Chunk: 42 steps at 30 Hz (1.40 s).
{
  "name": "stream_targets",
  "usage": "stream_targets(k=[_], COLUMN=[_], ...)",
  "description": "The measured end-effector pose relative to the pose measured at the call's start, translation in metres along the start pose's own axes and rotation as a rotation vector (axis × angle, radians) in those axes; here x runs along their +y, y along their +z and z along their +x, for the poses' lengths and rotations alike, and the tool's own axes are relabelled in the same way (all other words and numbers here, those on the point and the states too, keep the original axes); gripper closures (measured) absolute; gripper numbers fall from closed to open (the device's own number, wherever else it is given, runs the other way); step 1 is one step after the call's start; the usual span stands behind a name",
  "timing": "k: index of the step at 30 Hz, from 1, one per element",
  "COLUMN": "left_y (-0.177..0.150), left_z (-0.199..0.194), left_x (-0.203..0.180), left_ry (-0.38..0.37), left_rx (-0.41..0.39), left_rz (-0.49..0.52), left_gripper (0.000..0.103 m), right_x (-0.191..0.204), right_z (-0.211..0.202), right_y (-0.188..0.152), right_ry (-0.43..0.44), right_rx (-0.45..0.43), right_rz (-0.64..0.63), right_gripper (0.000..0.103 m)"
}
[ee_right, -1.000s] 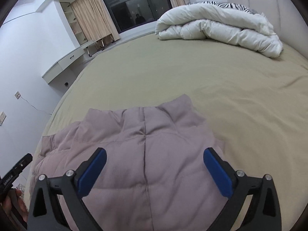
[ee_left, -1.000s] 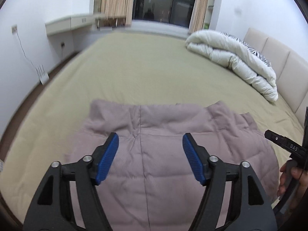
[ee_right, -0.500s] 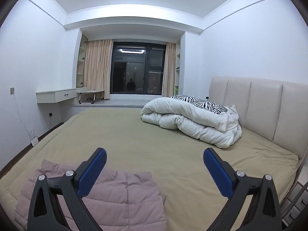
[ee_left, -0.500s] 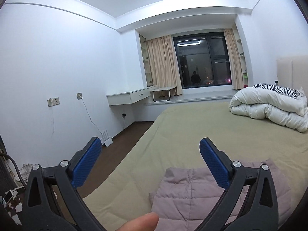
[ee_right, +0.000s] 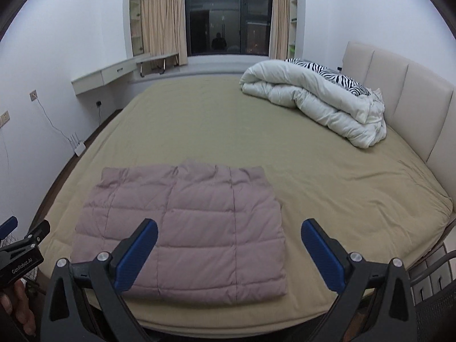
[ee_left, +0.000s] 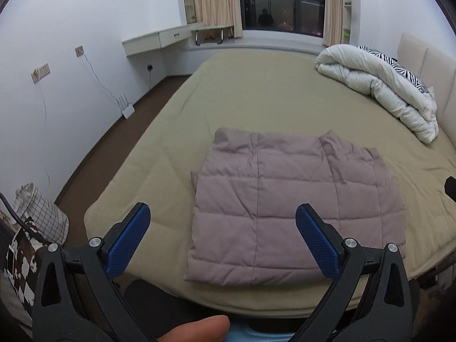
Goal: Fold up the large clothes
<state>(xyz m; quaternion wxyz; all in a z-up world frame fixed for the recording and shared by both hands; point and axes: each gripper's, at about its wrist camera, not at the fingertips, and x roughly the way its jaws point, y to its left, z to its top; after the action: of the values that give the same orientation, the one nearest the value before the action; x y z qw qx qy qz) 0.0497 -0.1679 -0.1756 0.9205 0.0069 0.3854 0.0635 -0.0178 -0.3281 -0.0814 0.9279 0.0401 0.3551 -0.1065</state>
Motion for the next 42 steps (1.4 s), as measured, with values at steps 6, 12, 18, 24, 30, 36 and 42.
stream_targets(k=[6,12,18,24,30,36,42], left_y=[-0.016,-0.014,-0.013,-0.014,-0.015,-0.015,-0.016], left_z=[0.030,0.024,0.017,0.022,0.026,0.027,0.030], left_x=[0.005,0.003,0.001,-0.002,-0.004,-0.005,-0.005], left_ry=[0.014,0.017,0.013,0.011,0.009,0.008,0.006], left_rx=[0.049,0.042,0.052,0.063,0.069,0.072,0.078], left_rz=[-0.003,0.015,0.031,0.039,0.045,0.044,0.044], left_gripper=[0.000,0.000,0.000,0.000,0.000,0.000,0.000], right_x=[0.015,0.021,0.024,0.026,0.026,0.026,0.026], right_z=[0.009,0.011,0.012,0.015,0.018,0.019,0.020], right_y=[-0.022,-0.026,-0.028,-0.032,-0.034,-0.035,-0.037], right_ry=[0.003,0.014,0.023,0.031,0.034,0.034,0.034], right_rx=[0.087,0.112,0.118,0.135,0.141,0.144,0.148], right_rz=[-0.021,-0.024,-0.025,-0.027,-0.027,-0.028,-0.028], right_gripper=[0.000,0.000,0.000,0.000,0.000,0.000,0.000])
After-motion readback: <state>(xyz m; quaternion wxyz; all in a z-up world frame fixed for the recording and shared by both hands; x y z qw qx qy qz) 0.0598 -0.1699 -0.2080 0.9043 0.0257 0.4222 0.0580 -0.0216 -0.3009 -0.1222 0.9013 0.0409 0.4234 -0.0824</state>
